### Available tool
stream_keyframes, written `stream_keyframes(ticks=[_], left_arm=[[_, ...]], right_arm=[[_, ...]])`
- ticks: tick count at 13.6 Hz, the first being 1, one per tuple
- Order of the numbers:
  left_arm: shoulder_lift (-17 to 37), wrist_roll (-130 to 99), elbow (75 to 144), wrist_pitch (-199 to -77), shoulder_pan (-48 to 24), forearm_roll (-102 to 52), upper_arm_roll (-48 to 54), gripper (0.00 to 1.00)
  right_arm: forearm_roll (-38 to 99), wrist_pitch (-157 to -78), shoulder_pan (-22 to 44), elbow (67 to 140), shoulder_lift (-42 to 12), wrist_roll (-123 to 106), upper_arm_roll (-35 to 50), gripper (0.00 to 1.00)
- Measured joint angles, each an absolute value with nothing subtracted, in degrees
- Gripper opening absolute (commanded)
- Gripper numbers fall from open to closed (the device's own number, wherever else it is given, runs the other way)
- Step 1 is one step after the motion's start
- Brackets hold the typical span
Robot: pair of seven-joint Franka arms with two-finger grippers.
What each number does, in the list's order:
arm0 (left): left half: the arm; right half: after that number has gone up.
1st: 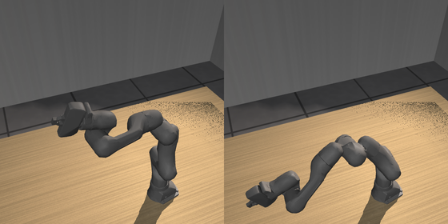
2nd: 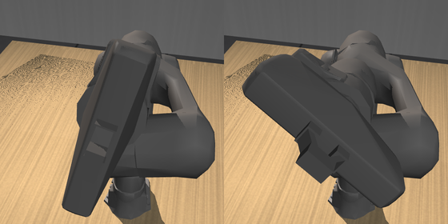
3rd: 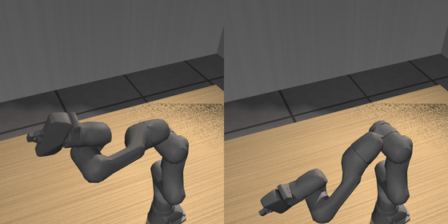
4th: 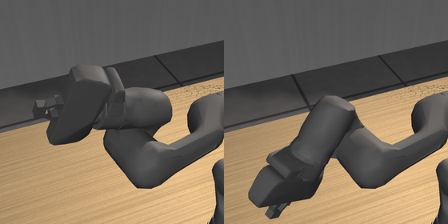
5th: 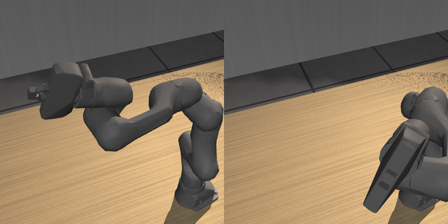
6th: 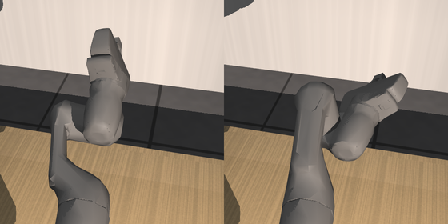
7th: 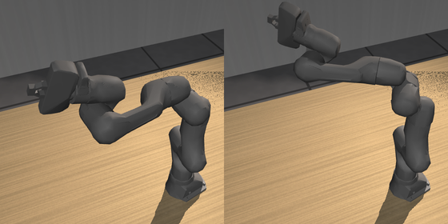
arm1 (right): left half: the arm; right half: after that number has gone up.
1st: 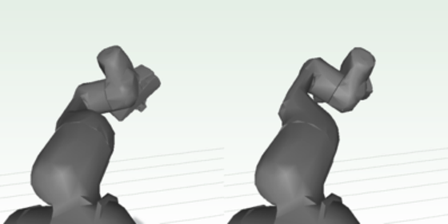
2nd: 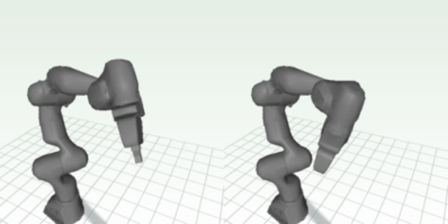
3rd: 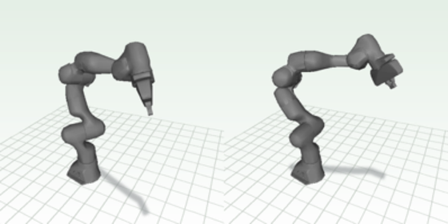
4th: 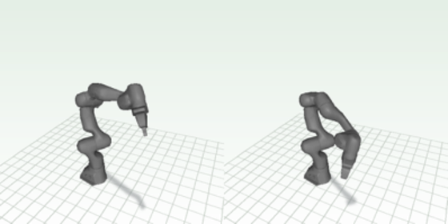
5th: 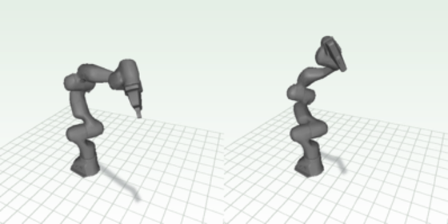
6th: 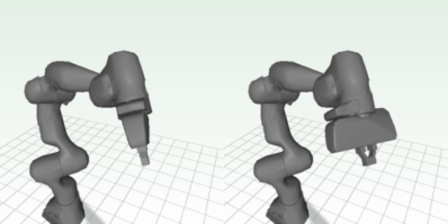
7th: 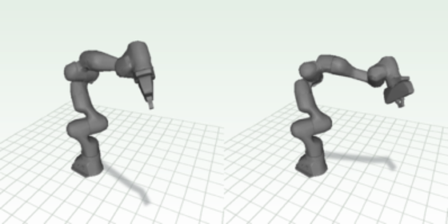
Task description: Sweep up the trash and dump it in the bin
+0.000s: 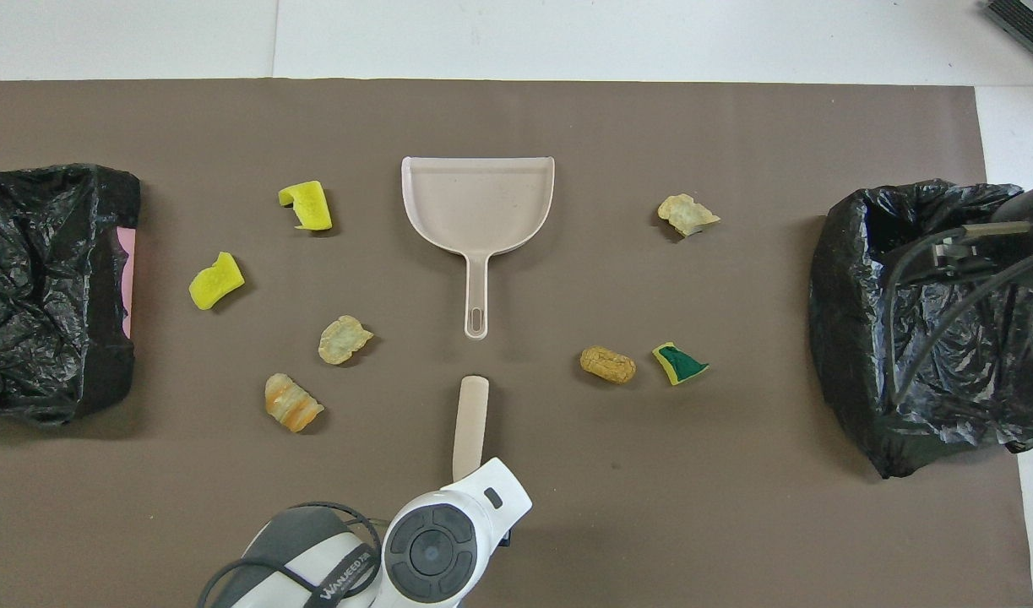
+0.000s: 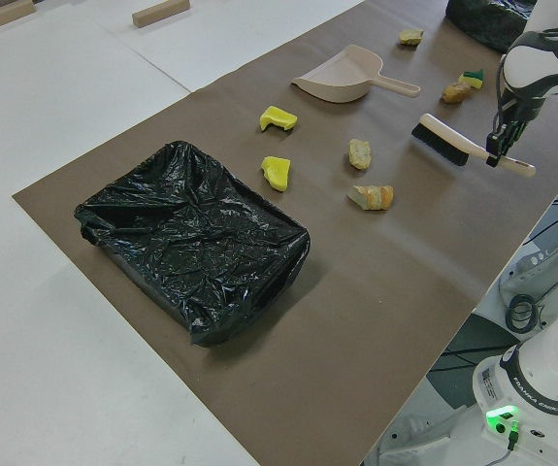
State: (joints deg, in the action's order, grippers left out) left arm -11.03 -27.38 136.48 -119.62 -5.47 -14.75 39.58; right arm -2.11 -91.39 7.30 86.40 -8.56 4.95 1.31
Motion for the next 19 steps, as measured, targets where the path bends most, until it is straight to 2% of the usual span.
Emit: stream_keyframes(ticks=[4,8,13,18,19], left_arm=[[-12.8,-15.99,132.59,-113.08,-4.89,-11.18,27.16,0.0],[-10.85,-8.71,128.98,-112.78,-4.68,-2.15,18.4,0.0],[-1.89,9.59,117.83,-113.0,-4.45,4.95,7.16,0.0],[9.45,24.68,107.48,-118.18,-4.03,12.24,3.88,0.0],[12.31,27.13,104.6,-118.64,-3.99,12.86,3.29,0.0]], right_arm=[[-1.6,-98.84,13.24,86.09,-12.96,12.1,1.57,1.0],[-0.36,-107.76,20.94,86.0,-18.68,21.51,1.75,1.0],[-0.37,-115.52,27.82,84.82,-25.31,33.33,1.74,1.0],[-0.4,-118.32,32.79,77.9,-34.13,43.24,1.65,1.0],[-0.54,-118.76,33.48,77.34,-35.24,43.62,1.66,0.95]])
